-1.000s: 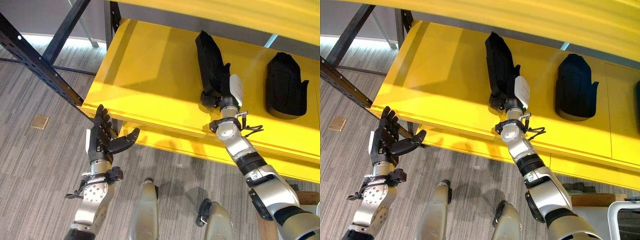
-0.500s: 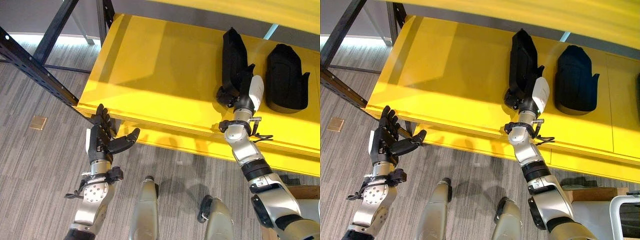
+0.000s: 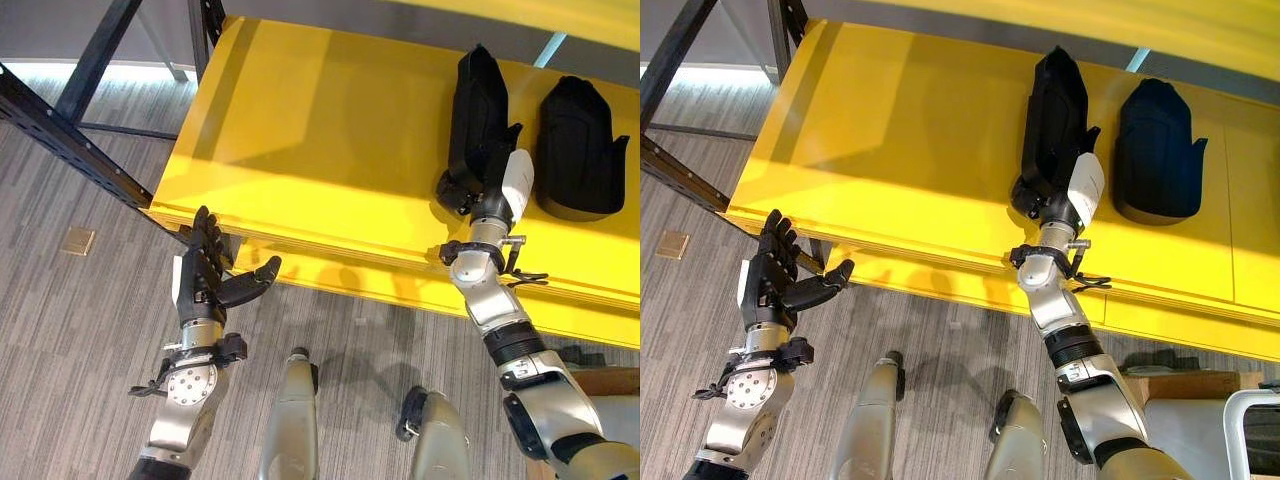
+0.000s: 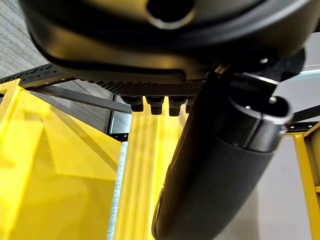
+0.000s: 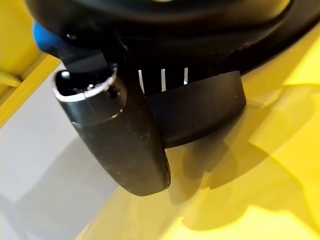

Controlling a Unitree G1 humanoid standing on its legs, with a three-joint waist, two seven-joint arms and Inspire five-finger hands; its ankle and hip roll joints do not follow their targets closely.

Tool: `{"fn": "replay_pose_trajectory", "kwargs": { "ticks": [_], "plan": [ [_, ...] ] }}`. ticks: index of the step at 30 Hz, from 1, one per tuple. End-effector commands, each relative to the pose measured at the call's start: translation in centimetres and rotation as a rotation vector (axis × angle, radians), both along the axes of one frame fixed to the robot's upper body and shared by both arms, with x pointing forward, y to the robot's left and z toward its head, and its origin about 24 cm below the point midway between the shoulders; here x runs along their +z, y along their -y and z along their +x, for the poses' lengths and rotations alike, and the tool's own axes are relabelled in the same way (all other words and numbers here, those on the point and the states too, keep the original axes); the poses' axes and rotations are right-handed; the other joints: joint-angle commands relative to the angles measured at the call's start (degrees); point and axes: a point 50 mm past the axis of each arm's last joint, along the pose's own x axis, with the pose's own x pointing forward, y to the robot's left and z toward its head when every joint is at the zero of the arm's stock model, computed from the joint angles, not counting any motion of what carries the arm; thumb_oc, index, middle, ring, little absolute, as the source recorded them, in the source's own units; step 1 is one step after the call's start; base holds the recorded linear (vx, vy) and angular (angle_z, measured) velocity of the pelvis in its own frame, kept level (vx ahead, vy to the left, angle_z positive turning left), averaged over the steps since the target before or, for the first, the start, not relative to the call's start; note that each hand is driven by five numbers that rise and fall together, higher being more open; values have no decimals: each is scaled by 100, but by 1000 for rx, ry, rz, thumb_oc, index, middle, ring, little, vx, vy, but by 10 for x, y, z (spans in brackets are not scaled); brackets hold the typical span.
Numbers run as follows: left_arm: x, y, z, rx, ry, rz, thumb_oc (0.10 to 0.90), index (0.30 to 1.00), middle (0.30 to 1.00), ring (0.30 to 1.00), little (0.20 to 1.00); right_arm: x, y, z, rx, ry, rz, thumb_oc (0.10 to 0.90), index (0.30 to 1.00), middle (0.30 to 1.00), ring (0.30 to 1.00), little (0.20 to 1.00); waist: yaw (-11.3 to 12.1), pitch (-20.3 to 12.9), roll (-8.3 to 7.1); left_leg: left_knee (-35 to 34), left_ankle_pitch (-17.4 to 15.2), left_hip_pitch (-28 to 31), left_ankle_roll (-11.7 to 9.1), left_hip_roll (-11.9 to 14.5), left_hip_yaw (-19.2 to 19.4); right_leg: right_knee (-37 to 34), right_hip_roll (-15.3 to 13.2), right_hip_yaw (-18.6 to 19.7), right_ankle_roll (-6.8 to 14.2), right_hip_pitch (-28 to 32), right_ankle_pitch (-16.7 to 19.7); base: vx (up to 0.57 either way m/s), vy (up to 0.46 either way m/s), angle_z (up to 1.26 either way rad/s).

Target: Move parts from the plastic box to the shelf.

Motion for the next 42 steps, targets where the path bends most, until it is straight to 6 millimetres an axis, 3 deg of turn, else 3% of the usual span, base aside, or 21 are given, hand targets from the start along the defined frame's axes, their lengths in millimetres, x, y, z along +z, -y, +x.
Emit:
{"fn": "replay_pose_trajectory", "kwargs": {
  "ticks": [1,33,42],
  "plan": [
    [53,3,-4,-20,291,51,900,1000,1000,1000,1000,68,-1,-7,1,319,-58,400,300,300,300,300,3,-415,76,14,-252,295,161,409,92,115,124,214,-204,126,277,0,0,0],
    [56,3,-4,-33,304,53,900,1000,1000,1000,1000,85,-52,-5,200,336,-258,400,300,300,300,300,217,-316,-65,85,-263,171,189,346,-25,100,121,133,-201,150,288,0,0,0],
    [53,1,-5,-26,293,52,900,1000,1000,1000,1000,80,-43,5,150,281,-243,400,300,300,300,300,236,-337,-74,42,-245,184,173,348,-41,66,137,141,-190,166,307,2,0,1]
  ]
}}
